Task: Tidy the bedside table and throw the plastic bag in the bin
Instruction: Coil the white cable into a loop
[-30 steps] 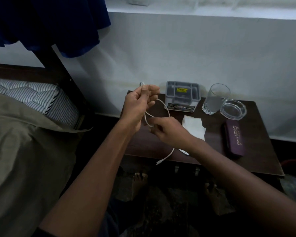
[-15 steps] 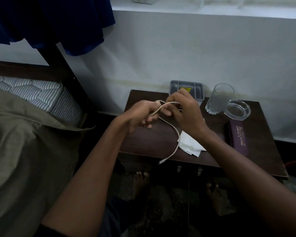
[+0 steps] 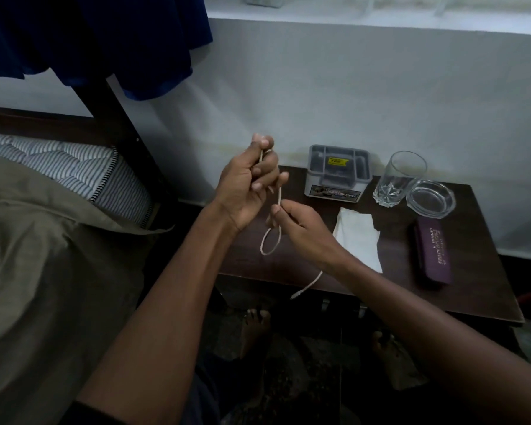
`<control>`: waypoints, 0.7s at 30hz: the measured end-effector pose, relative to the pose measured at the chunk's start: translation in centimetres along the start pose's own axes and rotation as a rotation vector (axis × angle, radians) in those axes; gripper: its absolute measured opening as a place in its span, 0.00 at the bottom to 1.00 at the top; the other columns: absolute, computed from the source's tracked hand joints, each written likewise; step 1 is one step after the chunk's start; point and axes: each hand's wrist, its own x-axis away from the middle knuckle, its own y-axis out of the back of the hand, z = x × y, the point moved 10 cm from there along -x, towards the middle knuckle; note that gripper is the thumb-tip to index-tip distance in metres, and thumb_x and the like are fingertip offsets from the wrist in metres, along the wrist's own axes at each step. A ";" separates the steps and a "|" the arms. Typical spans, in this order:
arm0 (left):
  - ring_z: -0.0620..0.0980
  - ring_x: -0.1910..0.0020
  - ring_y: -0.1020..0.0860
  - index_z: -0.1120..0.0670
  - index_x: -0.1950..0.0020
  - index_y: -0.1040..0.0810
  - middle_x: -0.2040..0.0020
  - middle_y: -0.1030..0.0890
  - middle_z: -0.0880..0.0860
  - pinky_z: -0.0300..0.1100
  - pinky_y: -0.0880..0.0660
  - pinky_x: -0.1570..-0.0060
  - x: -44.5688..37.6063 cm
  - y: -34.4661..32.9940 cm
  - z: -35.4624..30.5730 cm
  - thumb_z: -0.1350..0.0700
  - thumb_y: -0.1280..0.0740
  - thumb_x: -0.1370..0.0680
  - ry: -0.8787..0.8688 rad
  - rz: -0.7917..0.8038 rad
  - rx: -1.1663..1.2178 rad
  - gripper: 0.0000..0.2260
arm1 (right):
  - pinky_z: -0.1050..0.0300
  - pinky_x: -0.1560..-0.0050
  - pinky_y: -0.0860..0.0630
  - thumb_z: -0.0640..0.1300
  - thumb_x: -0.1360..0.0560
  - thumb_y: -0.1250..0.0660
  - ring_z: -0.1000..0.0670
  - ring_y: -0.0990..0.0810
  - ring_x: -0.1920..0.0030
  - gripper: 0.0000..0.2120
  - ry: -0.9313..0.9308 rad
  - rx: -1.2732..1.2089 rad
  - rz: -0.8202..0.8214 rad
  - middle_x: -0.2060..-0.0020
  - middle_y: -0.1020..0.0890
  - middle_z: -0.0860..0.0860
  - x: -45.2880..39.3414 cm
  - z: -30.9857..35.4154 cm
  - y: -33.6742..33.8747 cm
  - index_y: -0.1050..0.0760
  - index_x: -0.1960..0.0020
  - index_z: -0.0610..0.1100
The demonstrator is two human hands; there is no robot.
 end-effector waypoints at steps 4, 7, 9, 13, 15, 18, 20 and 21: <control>0.50 0.65 0.19 0.52 0.54 0.29 0.67 0.24 0.49 0.52 0.22 0.35 0.2 2.1 -1.3 0.50 0.47 0.11 -0.193 -0.159 -0.532 0.14 | 0.50 0.64 0.22 0.41 0.14 0.36 0.37 0.17 0.67 0.12 -0.013 -0.216 0.168 0.65 0.18 0.30 0.9 1.2 -1.8 0.29 0.53 0.36; 0.53 0.42 0.14 0.53 0.55 0.29 0.49 0.13 0.57 0.43 0.24 0.33 0.0 2.1 -0.3 0.53 0.47 0.11 -0.194 -0.162 -0.650 0.15 | 0.59 0.67 0.27 0.39 0.15 0.35 0.46 0.21 0.71 0.07 0.002 -0.220 0.219 0.69 0.20 0.33 1.3 1.6 -2.5 0.28 0.52 0.37; 0.48 0.38 0.16 0.52 0.54 0.29 0.44 0.13 0.56 0.31 0.25 0.39 0.0 1.8 0.0 0.53 0.47 0.11 -0.191 -0.167 -0.773 0.15 | 0.60 0.68 0.27 0.37 0.18 0.34 0.47 0.21 0.72 0.04 -0.036 -0.283 0.263 0.69 0.21 0.35 1.6 1.6 -3.0 0.26 0.50 0.36; 0.42 0.47 0.16 0.49 0.55 0.25 0.52 0.12 0.46 0.41 0.24 0.42 0.1 1.2 1.1 0.49 0.44 0.12 -0.173 -0.090 -1.165 0.15 | 0.58 0.74 0.30 0.35 0.22 0.31 0.46 0.24 0.78 0.07 -0.160 -0.389 0.357 0.73 0.22 0.35 2.2 1.3 -3.7 0.23 0.50 0.30; 0.41 0.58 0.18 0.49 0.56 0.23 0.60 0.15 0.46 0.42 0.25 0.53 0.4 1.3 1.5 0.49 0.43 0.12 -0.154 -0.070 -1.303 0.15 | 0.60 0.76 0.31 0.35 0.23 0.29 0.48 0.27 0.80 0.05 -0.241 -0.428 0.393 0.76 0.23 0.42 2.4 1.1 -3.2 0.19 0.55 0.32; 0.46 0.61 0.20 0.50 0.56 0.20 0.63 0.18 0.47 0.44 0.26 0.55 0.4 1.8 1.5 0.50 0.42 0.13 -0.099 -0.081 -1.446 0.16 | 0.60 0.75 0.28 0.36 0.21 0.30 0.53 0.30 0.78 0.06 -0.285 -0.460 0.469 0.73 0.27 0.43 2.3 1.6 -1.7 0.18 0.57 0.36; 0.49 0.66 0.18 0.56 0.56 0.20 0.67 0.19 0.50 0.43 0.26 0.59 0.5 2.3 2.1 0.52 0.42 0.13 0.006 -0.035 -1.305 0.18 | 0.60 0.73 0.27 0.38 0.20 0.30 0.55 0.30 0.76 0.07 -0.272 -0.488 0.460 0.70 0.25 0.40 1.7 1.9 0.0 0.19 0.56 0.36; 0.51 0.70 0.18 0.61 0.56 0.21 0.71 0.21 0.53 0.44 0.24 0.60 0.5 2.2 2.7 0.53 0.43 0.12 0.064 0.010 -1.185 0.19 | 0.62 0.73 0.28 0.40 0.20 0.30 0.56 0.32 0.77 0.08 -0.273 -0.507 0.432 0.71 0.25 0.43 1.3 1.7 0.9 0.20 0.55 0.36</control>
